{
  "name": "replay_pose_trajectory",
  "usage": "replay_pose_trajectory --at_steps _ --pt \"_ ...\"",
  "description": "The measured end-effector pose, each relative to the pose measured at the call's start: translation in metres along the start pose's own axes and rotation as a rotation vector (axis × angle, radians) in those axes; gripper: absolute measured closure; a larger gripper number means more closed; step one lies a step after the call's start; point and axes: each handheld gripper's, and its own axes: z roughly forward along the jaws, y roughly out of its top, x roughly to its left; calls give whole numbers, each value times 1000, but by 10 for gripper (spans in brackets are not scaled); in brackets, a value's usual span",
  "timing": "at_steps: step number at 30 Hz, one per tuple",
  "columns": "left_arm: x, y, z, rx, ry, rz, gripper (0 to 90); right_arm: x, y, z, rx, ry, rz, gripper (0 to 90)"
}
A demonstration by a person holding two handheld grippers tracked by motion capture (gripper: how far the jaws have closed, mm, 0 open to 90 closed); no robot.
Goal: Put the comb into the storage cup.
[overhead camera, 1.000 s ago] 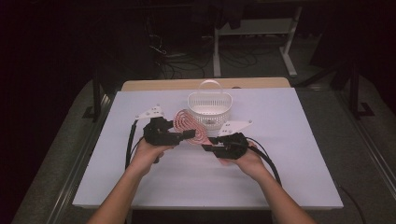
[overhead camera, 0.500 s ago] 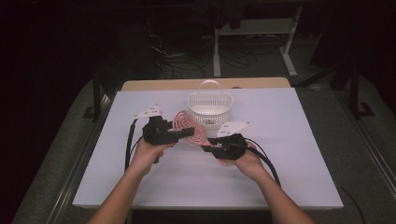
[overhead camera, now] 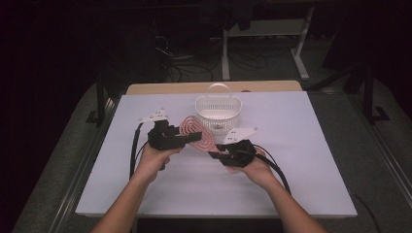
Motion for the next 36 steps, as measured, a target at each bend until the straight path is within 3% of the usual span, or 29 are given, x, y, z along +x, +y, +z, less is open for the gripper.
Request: replay_pose_trajectory --at_steps 21,36 --pt "-3 1 -1 -15 -33 -5 632 4 1 5 18 -17 -17 691" --pt "-5 2 -3 -38 -42 0 646 3 2 6 6 -2 -11 691"
